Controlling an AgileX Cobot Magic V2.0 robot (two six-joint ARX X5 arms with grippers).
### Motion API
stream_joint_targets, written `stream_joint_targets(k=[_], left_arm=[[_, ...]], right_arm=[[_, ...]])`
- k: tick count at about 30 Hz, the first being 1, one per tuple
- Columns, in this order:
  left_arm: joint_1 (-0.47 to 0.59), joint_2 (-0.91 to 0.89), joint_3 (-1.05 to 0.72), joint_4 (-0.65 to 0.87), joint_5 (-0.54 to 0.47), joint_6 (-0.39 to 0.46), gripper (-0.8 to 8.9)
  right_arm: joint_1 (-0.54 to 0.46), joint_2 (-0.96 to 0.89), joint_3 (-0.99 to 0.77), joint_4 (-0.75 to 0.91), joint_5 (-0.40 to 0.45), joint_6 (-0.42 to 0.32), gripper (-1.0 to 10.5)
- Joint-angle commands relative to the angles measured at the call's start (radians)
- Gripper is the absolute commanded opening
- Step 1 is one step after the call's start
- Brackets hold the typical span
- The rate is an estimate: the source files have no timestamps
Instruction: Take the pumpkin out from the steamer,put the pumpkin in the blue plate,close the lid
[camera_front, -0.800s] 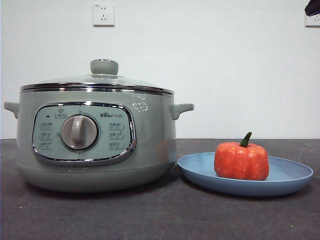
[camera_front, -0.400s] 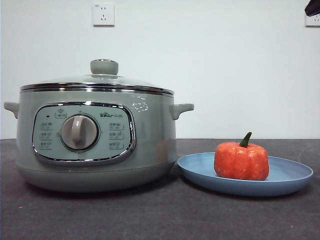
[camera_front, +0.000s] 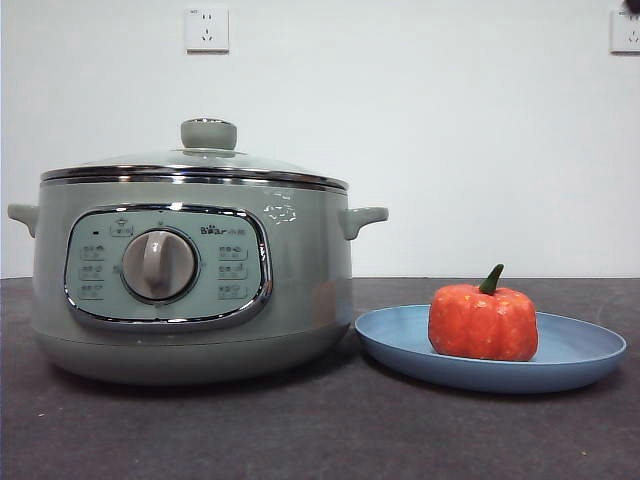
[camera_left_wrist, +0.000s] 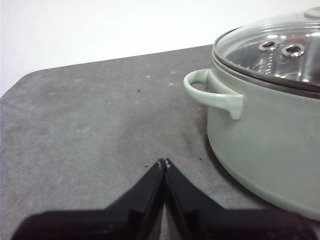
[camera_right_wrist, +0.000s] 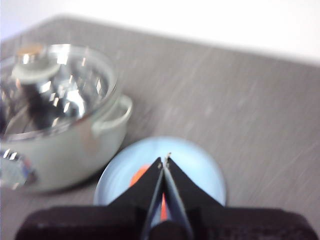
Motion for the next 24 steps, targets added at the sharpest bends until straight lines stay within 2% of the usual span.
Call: stream_joint_targets(k=[1,3,5,9,15,24], left_arm=[[0.004,-0.003,-0.016,0.003,0.001,0.001,-0.02],[0.004,-0.003,-0.016,0.003,0.001,0.001,-0.02],[0.004,-0.003,-0.016,0.003,0.001,0.001,-0.02],[0.004,-0.003,-0.016,0.003,0.001,0.001,-0.02],[0.004,-0.003,-0.016,0.003,0.001,0.001,-0.02],[0.004,-0.003,-0.016,0.003,0.001,0.001,-0.02]], right_arm=[[-0.127,-0.087,-0.1,0.095,-0.133,-0.08,0.0],[-0.229,-0.154,-0.188,0.164,-0.226,-0.074,0.0],[-0.323,-0.232,-0.283,0.209,-0.278,-0.057,0.0],[-0.426,-0.351,-0.427,0.221,-0.279,0.017,0.0],[-0.451,-0.442,-0.571,0.232,-0.272,0.051,0.0],[-0.451,-0.442,-0.601,0.236,-0.271,0.074,0.0]])
